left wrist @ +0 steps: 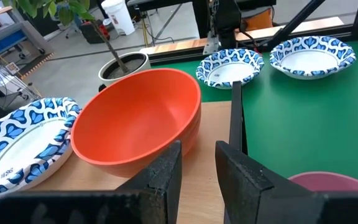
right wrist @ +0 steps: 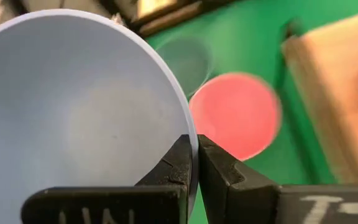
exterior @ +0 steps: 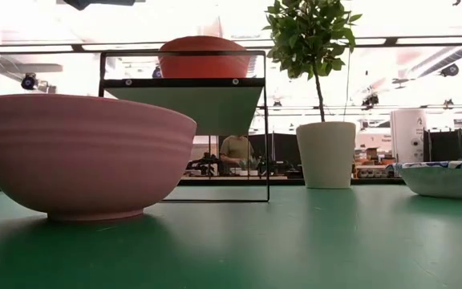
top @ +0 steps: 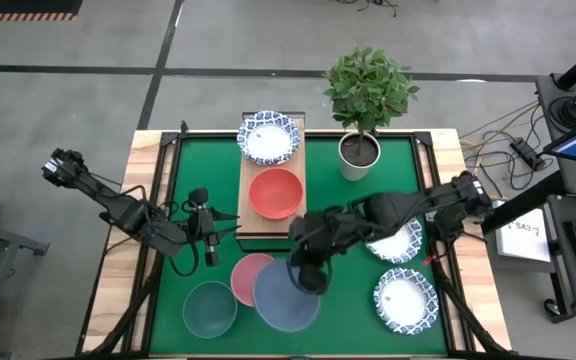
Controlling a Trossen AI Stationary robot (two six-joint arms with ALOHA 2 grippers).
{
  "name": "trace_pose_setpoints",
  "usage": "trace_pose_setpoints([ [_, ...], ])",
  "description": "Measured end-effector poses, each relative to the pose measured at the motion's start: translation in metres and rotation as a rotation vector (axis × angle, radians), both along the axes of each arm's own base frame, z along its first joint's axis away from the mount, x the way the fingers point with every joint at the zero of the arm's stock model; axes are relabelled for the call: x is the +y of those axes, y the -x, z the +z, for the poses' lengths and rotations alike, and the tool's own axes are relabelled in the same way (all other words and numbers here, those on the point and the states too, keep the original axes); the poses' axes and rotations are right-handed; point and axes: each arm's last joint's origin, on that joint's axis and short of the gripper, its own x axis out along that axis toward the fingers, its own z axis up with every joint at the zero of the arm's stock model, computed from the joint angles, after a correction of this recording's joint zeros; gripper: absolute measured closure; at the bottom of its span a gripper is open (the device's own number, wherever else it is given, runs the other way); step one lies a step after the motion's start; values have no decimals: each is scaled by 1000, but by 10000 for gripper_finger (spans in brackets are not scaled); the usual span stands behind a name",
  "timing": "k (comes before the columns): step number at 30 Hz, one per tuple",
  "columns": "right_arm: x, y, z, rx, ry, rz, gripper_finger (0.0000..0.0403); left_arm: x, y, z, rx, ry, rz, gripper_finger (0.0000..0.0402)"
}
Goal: Place and stack bowls onto a shelf
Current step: Stack the blue bowl on top of the orange bowl on the shelf
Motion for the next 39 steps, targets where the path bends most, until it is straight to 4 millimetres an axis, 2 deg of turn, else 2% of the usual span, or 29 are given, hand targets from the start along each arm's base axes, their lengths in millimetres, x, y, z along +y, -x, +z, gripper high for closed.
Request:
trace_pose_setpoints([
  [5,-29,1,23,-55,79,-140,391,0,0,0,0,0,0,322],
  [9,-56,1,35,-62,36,-258,391,0,0,0,0,0,0,322],
  [19,-136,7,33,42,64,-470,391,0,1,-1,15,-9,0,322],
  [24,-166,12,25,117,81,-543,390,5,7,-7,75,-3,30,322],
  [29,-181,8,14,175,72,-547,390,11,15,-8,75,-2,123,322],
  [39,-184,-11,-10,250,58,-506,390,13,18,-8,66,3,148,322],
])
